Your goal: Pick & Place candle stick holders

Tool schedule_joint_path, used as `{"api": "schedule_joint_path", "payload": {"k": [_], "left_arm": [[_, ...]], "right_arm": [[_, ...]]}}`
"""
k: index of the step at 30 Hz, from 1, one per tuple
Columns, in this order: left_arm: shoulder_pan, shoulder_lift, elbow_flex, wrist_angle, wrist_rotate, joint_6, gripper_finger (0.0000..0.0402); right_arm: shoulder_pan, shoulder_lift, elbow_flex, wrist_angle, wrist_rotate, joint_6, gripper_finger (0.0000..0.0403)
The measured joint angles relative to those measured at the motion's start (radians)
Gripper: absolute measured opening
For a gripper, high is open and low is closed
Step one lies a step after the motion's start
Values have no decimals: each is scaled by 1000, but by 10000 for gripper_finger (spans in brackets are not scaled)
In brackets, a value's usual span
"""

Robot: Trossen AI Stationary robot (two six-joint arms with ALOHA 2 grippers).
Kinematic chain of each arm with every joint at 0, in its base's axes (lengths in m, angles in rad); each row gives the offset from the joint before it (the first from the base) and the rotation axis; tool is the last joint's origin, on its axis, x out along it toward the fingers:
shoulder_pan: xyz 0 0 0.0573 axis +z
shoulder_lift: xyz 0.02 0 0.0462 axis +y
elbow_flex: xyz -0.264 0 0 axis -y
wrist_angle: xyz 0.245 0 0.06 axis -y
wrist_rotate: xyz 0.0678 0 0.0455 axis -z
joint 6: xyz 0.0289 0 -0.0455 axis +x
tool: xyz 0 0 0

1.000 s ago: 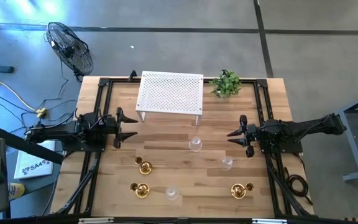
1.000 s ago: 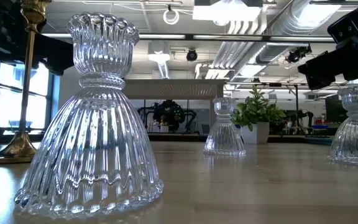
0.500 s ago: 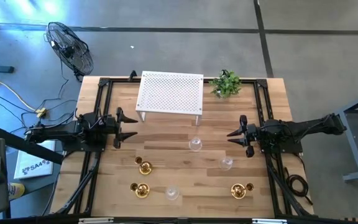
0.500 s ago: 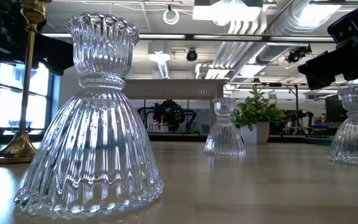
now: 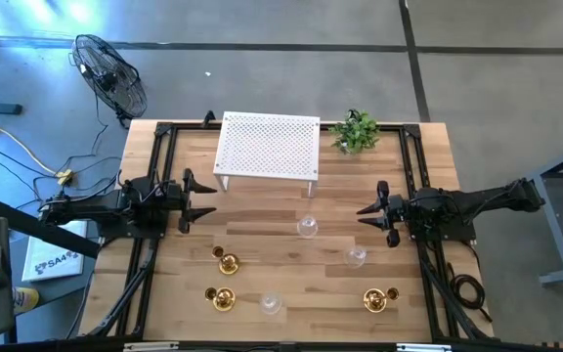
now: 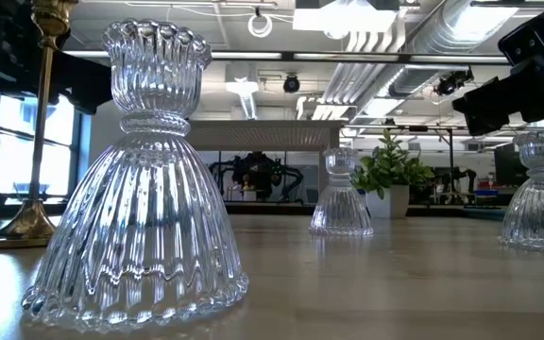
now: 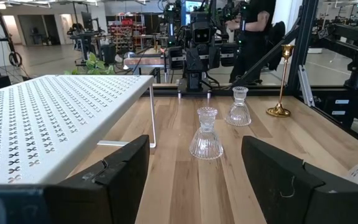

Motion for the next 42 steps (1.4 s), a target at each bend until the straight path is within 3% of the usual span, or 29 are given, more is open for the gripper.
{"api": "schedule_joint_path", "payload": {"k": [7,22,28,34,42], "left_arm": [[0,0,0,1,0,1,250],[0,0,0,0,3,-5,250],[0,0,0,0,-14,-101,250],[0,0,0,0,-13,-103,250],[0,0,0,0,-15,-103,250]], "right_arm": [[0,0,0,1,8,-93,87],[0,0,0,42,-11,83,87],[0,0,0,49,104,88,93],[0,0,0,91,114,129,138],[0,0,0,139,170,87,241]]}}
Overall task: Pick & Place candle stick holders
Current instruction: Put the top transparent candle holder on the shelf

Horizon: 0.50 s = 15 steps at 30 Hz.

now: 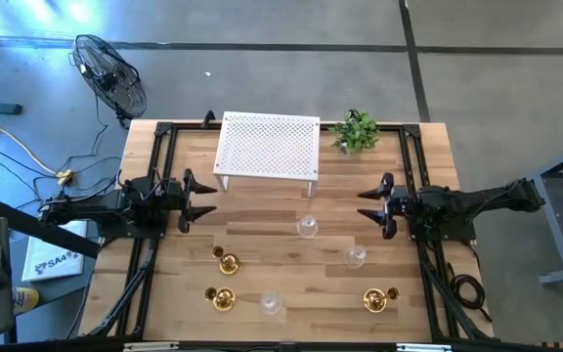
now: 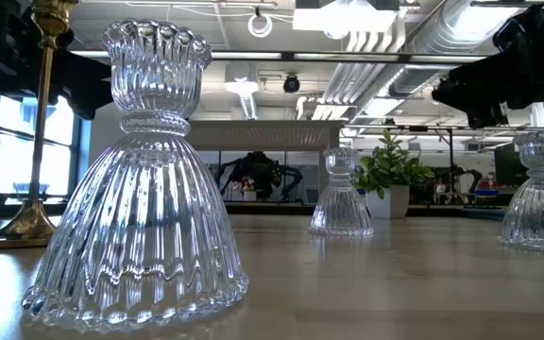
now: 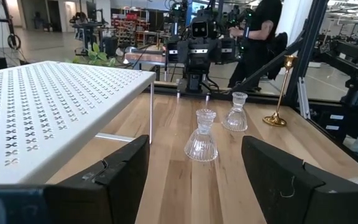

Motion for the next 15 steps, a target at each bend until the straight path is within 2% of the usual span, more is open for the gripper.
{"api": "schedule_joint_path", "payload": {"k": [6,11,15], "left_arm": [[0,0,0,1,-3,0,250],[0,0,0,3,-11,-4,250],[0,0,0,3,-11,-34,250]], "right_arm": [[0,1,17,84,-104,-45,288],[1,47,76,80,-129,-172,293],[1,128,166,59,-104,-221,293]]}}
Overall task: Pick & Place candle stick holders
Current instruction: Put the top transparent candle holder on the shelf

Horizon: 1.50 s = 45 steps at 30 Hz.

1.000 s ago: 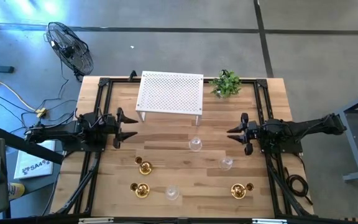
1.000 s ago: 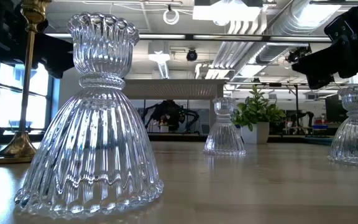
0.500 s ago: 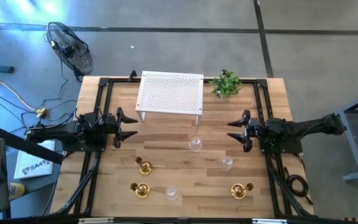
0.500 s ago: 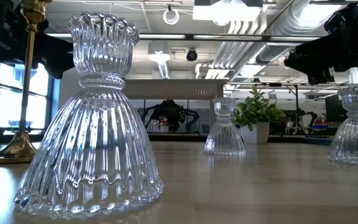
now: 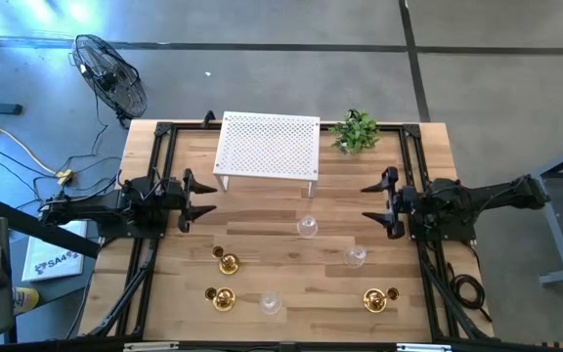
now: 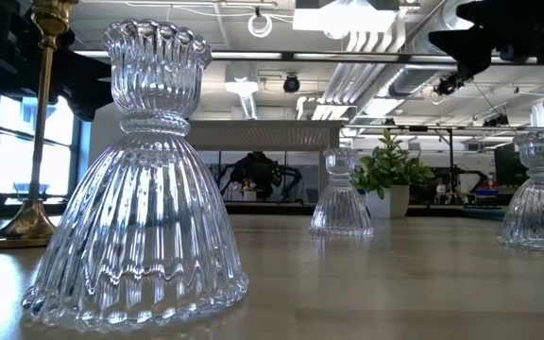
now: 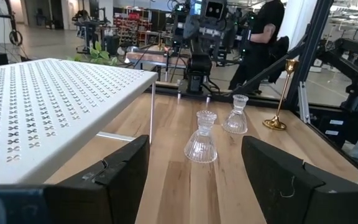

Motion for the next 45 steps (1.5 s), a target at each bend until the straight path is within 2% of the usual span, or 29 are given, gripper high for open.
{"api": "schedule_joint_path", "payload": {"k": [6,9,15,20,24,36,45], "left_arm": [[0,0,0,0,0,7,250],[0,0,0,0,-3,13,250],[0,0,0,5,-35,17,250],[0,0,0,14,-98,16,250],[0,0,0,21,-128,16,250],[0,0,0,21,-130,15,250],[0,0,0,21,-129,15,250]], "right_arm": [[0,197,155,-198,65,20,293],[0,300,227,-234,55,35,293],[0,481,321,-246,21,178,293],[0,616,350,-231,35,205,293],[-1,696,352,-140,30,218,293],[-3,920,353,-56,98,137,293],[-37,1018,353,-13,-2,178,293]]}}
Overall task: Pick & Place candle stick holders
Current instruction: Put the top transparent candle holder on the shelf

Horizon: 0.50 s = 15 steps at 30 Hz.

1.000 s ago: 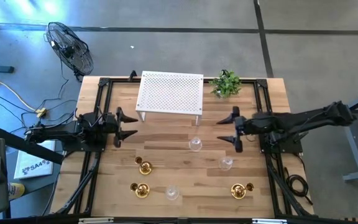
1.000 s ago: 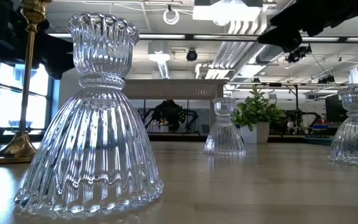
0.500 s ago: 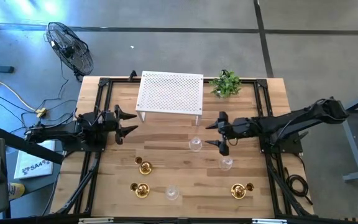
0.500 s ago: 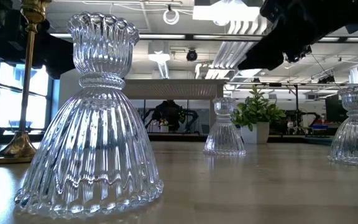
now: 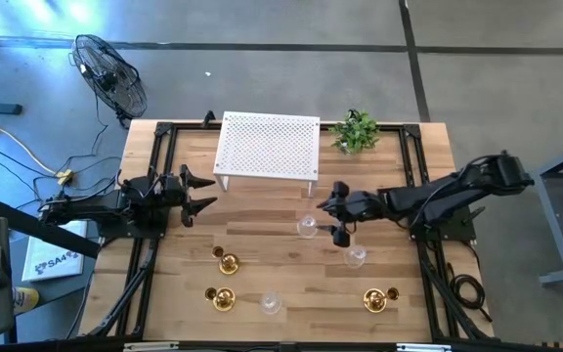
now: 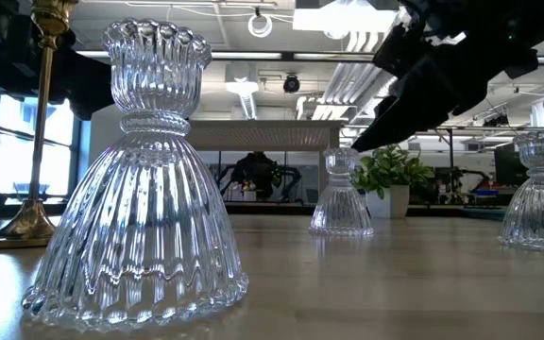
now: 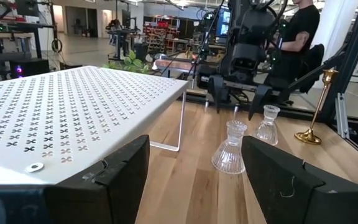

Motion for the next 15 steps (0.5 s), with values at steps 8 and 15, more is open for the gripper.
{"api": "schedule_joint_path", "payload": {"k": [8,15], "left_arm": [[0,0,0,0,0,-1,250],[0,0,0,0,0,-8,250]], "right_arm": [[-8,50,0,61,-73,-24,293],[-43,85,-1,122,-122,-37,293]]}}
